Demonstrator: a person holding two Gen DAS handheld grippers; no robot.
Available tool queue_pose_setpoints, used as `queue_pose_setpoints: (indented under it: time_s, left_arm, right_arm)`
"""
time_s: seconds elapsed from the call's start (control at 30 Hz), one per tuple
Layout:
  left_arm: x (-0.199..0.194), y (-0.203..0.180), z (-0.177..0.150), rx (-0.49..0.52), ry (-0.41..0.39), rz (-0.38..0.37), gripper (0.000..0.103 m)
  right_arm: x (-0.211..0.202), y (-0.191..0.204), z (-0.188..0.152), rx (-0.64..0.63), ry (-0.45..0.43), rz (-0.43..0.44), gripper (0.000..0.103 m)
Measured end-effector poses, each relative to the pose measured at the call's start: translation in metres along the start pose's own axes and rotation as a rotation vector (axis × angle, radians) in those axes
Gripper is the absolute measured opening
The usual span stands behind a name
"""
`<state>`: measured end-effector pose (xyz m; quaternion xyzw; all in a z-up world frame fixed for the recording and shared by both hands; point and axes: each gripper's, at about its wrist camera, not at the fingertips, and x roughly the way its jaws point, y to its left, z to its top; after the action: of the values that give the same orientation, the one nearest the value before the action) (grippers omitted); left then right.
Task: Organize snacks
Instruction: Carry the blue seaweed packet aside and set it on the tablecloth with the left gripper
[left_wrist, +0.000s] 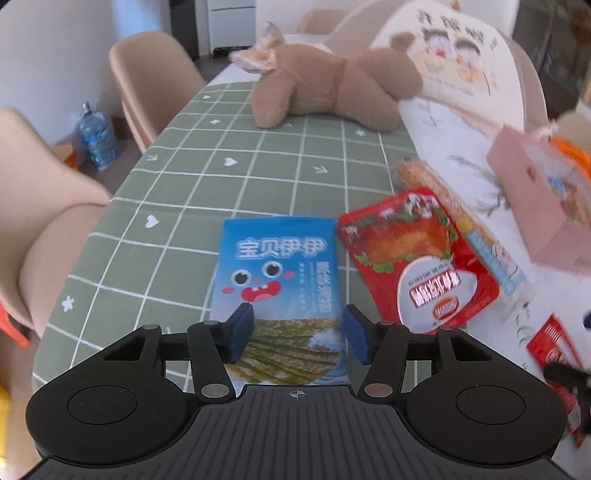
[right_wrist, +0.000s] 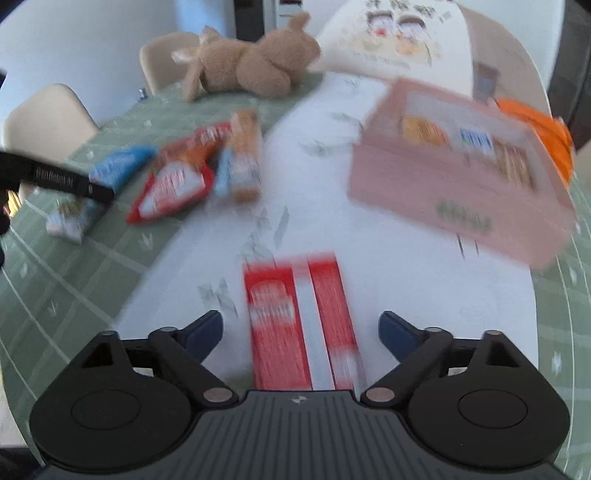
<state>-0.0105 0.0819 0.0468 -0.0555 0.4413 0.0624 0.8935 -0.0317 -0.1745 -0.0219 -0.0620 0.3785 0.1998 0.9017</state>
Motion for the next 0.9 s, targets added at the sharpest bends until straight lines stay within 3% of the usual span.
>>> queue_pose_setpoints:
  time_s: [0.17,0.27,0.37,0.43,0.53,0.63,0.9]
  left_arm:
    - [-0.011,0.019,0.001,-0.054,-0.013,-0.044,0.057]
    - [-0.013,0.024,0.004,-0.062,-0.016,-0.072,0.057]
    - [-0.013,0.023,0.008,-0.058,0.002,-0.116,0.057]
    - [-0.017,0.019,0.010,-0.039,-0.007,-0.143,0.057]
    - [-0.020,0.007,0.009,-0.012,0.006,-0.214,0.057]
    - [-0.017,-0.013,0.004,0.023,0.043,-0.285,0.057]
    - [-0.008,-0.068,-0.010,0.089,0.097,-0.396,0.055]
  right_arm:
    - [0.009,0.036,0.054,-0.122,-0.097,0.070,0.090]
    - [0.031,0.057,0.080,-0.170,-0.134,0.070,0.083]
    - [0.068,0.058,0.101,-0.128,-0.098,0.031,0.073]
    - [0.086,0.053,0.108,-0.095,-0.046,0.026,0.056]
    - [0.087,0.038,0.102,-0.024,0.004,0.064,0.045]
    - [0.069,0.025,0.086,0.026,0.033,0.099,0.041]
    - [0.008,0.009,0.024,0.090,0.069,0.158,0.038]
